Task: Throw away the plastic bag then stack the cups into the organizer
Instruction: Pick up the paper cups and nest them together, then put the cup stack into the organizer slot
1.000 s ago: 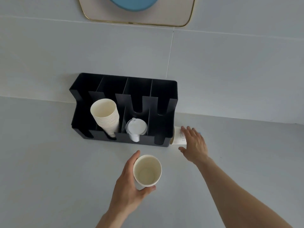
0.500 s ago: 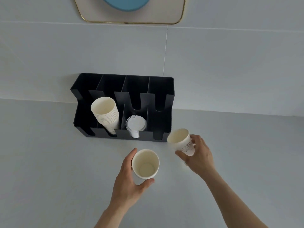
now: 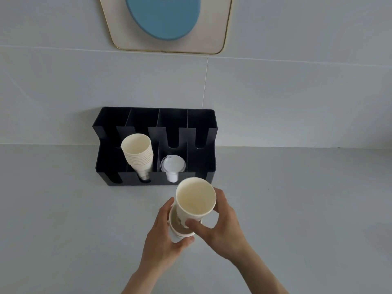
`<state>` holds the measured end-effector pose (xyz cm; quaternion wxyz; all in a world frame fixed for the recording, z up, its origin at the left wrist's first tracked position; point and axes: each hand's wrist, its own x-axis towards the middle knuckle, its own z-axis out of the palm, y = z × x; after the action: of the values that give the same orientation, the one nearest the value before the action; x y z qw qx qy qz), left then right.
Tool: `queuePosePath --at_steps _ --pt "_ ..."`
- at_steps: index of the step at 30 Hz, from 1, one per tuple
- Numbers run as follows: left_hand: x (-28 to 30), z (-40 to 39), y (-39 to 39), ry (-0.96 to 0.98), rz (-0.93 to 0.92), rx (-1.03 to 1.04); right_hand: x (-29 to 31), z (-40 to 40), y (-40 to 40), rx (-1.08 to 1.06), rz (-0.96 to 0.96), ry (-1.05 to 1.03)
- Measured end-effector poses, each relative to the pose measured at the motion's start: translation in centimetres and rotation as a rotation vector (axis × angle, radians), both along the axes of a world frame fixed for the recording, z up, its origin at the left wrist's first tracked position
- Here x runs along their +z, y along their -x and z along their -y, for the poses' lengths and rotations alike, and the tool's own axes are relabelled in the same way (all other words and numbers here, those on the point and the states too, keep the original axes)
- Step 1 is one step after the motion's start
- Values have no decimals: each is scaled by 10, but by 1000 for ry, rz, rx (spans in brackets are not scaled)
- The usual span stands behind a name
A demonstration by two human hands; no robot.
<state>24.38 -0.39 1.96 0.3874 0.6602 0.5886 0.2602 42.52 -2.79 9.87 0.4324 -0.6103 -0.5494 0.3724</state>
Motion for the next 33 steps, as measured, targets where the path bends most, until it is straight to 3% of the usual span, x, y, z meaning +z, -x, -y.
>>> queuePosePath --at_steps 8,14,18,23,33 --pt "8 3 13 49 47 -66 -35 9 16 38 246 118" --pt "19 4 27 177 131 -136 -40 13 14 75 277 208" --pt "40 -2 36 349 328 -36 -35 15 3 80 80 348" --pt "52 -17 34 445 319 112 -22 6 2 -68 -242 489" --pt "56 -23 29 550 344 169 -19 -3 8 -184 -310 514"
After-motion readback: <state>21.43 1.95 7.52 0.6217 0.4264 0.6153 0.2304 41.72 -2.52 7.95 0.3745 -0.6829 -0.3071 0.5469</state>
